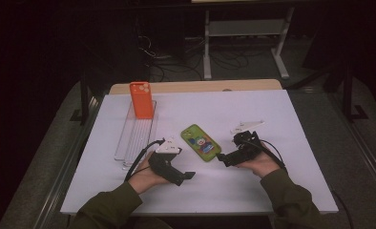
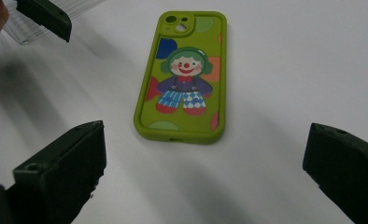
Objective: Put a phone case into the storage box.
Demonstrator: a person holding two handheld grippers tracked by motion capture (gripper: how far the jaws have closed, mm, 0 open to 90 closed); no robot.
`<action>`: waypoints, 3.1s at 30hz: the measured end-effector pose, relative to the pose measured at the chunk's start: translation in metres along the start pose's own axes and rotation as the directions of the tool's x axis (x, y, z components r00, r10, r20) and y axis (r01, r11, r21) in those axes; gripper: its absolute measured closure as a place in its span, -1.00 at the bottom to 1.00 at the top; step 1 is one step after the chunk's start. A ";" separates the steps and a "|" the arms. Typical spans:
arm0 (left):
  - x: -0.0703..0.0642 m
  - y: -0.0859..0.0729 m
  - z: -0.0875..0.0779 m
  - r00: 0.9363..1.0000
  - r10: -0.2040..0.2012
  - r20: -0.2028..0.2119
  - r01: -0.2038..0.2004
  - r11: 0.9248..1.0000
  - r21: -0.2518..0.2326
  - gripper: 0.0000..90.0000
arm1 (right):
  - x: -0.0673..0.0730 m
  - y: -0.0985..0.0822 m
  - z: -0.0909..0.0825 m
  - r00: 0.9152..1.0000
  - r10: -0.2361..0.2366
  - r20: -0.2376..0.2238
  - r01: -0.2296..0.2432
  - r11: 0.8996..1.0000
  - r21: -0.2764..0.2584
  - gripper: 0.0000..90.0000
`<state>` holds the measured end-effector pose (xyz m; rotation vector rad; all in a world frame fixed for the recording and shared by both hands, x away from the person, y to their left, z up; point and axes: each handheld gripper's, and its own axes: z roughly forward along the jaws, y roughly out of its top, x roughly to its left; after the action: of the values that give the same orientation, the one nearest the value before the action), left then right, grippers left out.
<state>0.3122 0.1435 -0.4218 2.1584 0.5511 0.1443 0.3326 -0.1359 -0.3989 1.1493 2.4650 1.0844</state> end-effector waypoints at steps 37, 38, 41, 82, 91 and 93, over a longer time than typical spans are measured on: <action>0.001 0.000 -0.003 1.000 -0.008 -0.013 0.008 1.000 -0.001 -1.00 | 0.013 0.063 0.084 0.999 -0.046 -0.003 0.044 0.941 0.335 -1.00; 0.001 0.001 -0.003 1.000 -0.005 -0.013 0.005 1.000 -0.001 -1.00 | 0.013 0.064 0.085 0.999 -0.050 -0.003 0.048 0.938 0.343 -1.00; 0.001 0.000 -0.002 1.000 -0.014 -0.013 0.014 1.000 -0.002 -1.00 | 0.014 0.065 0.091 0.998 -0.055 -0.007 0.054 0.923 0.380 -1.00; 0.002 0.000 -0.004 1.000 -0.026 -0.008 0.026 1.000 0.000 -1.00 | 0.010 0.069 0.098 0.996 -0.090 0.013 0.071 0.857 0.510 -0.65; 0.008 0.012 -0.010 1.000 0.015 0.014 -0.015 1.000 0.020 -1.00 | -0.011 0.061 0.062 0.980 -0.188 -0.069 0.197 0.854 0.481 -0.65; 0.009 0.015 -0.010 0.999 0.045 0.024 -0.046 0.998 0.043 -1.00 | -0.017 0.058 0.055 0.975 -0.210 -0.077 0.221 0.852 0.474 -0.65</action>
<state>0.3224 0.1471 -0.4046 2.2133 0.4966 0.1332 0.4031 -0.0937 -0.3991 0.9329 2.8893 0.4288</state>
